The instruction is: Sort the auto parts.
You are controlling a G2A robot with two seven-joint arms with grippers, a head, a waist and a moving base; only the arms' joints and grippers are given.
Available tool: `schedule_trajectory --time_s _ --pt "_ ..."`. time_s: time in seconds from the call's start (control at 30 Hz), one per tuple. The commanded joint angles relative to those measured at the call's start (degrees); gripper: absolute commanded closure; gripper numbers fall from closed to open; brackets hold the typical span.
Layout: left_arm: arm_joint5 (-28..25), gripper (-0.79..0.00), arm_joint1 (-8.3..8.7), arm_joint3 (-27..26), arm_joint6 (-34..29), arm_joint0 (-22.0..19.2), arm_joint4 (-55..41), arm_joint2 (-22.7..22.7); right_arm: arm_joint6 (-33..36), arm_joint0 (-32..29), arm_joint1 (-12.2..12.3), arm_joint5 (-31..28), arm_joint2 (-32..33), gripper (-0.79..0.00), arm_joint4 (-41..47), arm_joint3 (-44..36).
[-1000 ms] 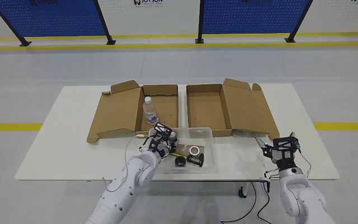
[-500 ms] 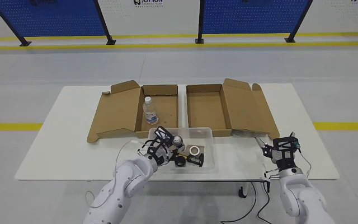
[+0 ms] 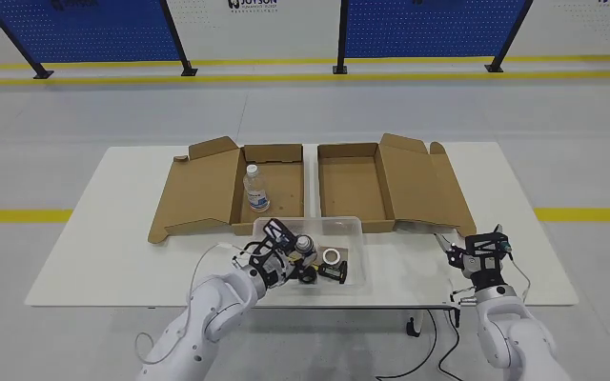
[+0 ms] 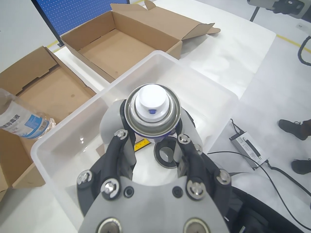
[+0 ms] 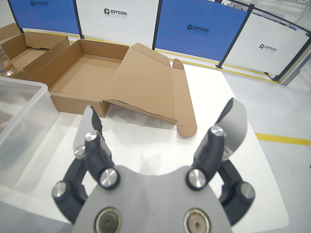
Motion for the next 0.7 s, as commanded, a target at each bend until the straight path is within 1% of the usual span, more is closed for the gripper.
schedule_trajectory --time_s 0.0,0.13,0.23,0.33,0.5,0.57,0.67 --pt "0.67 0.000 0.10 -0.77 0.23 -0.14 -0.55 -1.02 0.00 0.00 0.00 0.00 0.00 -0.785 0.00 0.00" --pt "2.64 0.000 0.39 -2.31 -0.03 -0.81 -0.96 -3.90 0.00 0.00 0.00 0.00 0.00 -0.785 0.00 0.00" --pt "4.13 0.000 0.55 -2.37 -0.11 -1.47 -1.59 -5.96 0.00 0.00 0.00 0.00 0.00 -0.785 0.00 0.00" --pt "7.99 0.000 0.66 -1.45 -1.29 -2.59 0.68 -7.56 0.00 0.00 0.00 0.00 0.00 -0.785 0.00 0.00" --pt "11.20 0.000 0.58 -0.09 -1.29 -4.11 3.86 -7.27 0.00 0.00 0.00 0.00 0.00 -0.785 0.00 0.00" --pt "12.20 0.000 0.47 1.36 -0.96 -4.95 3.91 -7.07 0.00 0.00 0.00 0.00 0.00 -0.785 0.00 0.00" --pt "15.12 0.000 0.34 4.20 -0.68 -6.60 8.32 -6.10 0.00 0.00 0.00 0.00 0.00 -0.785 0.00 0.00"
